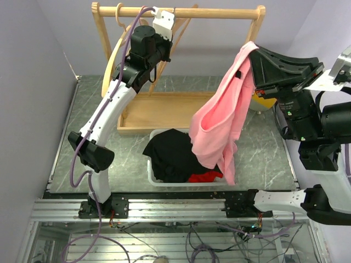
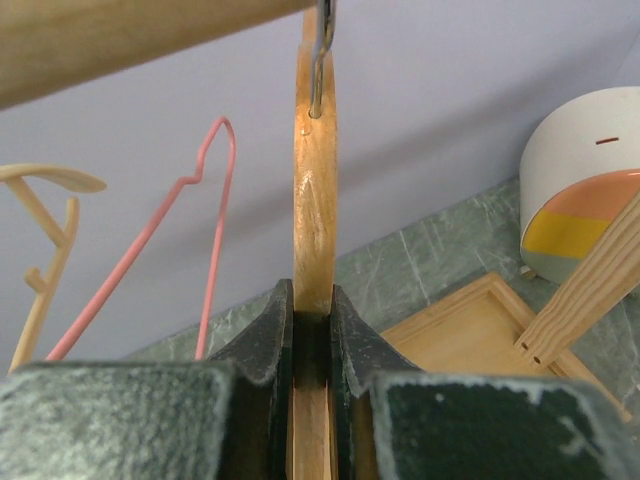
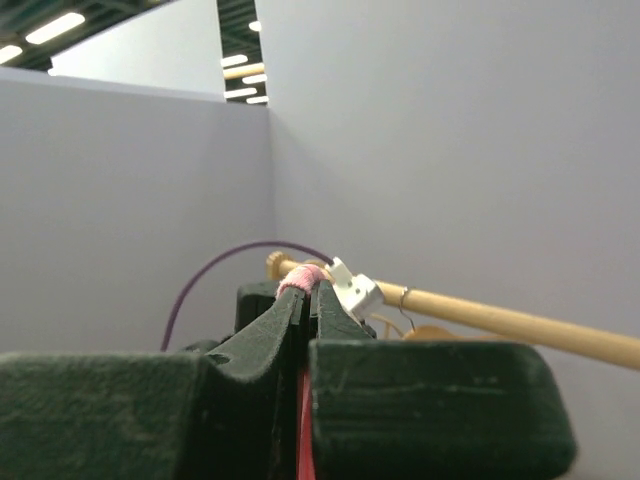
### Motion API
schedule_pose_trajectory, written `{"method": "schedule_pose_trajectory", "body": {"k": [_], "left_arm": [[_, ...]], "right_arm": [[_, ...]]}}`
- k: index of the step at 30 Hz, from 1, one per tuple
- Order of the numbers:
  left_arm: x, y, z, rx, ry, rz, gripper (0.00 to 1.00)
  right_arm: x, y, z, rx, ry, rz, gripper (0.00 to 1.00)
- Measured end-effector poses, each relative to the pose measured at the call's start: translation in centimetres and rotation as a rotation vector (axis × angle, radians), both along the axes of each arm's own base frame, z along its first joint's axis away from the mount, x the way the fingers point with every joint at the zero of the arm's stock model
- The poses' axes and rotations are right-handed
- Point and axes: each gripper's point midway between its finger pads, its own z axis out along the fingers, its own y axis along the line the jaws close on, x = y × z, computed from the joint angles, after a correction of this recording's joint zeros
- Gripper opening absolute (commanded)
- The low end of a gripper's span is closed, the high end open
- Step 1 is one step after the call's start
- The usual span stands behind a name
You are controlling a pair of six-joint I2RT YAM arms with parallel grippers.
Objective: Remove the t-shirt from the hanger
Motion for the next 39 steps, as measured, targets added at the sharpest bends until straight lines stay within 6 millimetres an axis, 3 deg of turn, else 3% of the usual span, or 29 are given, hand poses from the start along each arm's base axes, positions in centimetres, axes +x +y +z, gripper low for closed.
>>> {"method": "schedule_pose_trajectory", "body": {"k": [6,13,16,21,27,32,39], "left_arm": [[0.2,0.0,0.0,-0.002,-0.001,0.002,0.10],[0.2,0.4,-0.5,-0.010,0.000,0.015,0.57],[0.1,1.1,-1.4,-0.006,0.021,0.030,0.71],[-1.6,2.1,-1.5,-0.014,0.023,0.022,0.77],[-4.5,3.2,2.3,-0.075,-0.055,-0.006,0.83],[-6.4,3.9,4.6,-0.114,-0.108,-0.027,0.90],[-7.5,3.9,3.6,-0.109,-0.091,-0.060,0.91]], "right_arm": [[-1.1,-0.7,2.8,0.040,-0.073,0.014,0.00],[-1.6,-1.8,3.9,0.076,-0.108,-0.005,0.00],[-1.0,-1.5,4.2,0.074,-0.109,-0.027,0.00],[0.1,0.0,5.9,0.067,-0.120,-0.051,0.00],[1.0,1.4,6.4,0.050,-0.118,-0.056,0.00],[0.3,0.6,6.8,0.072,-0.127,-0.047,0.00],[-1.1,-1.1,7.9,0.134,-0.151,-0.012,0.00]]}}
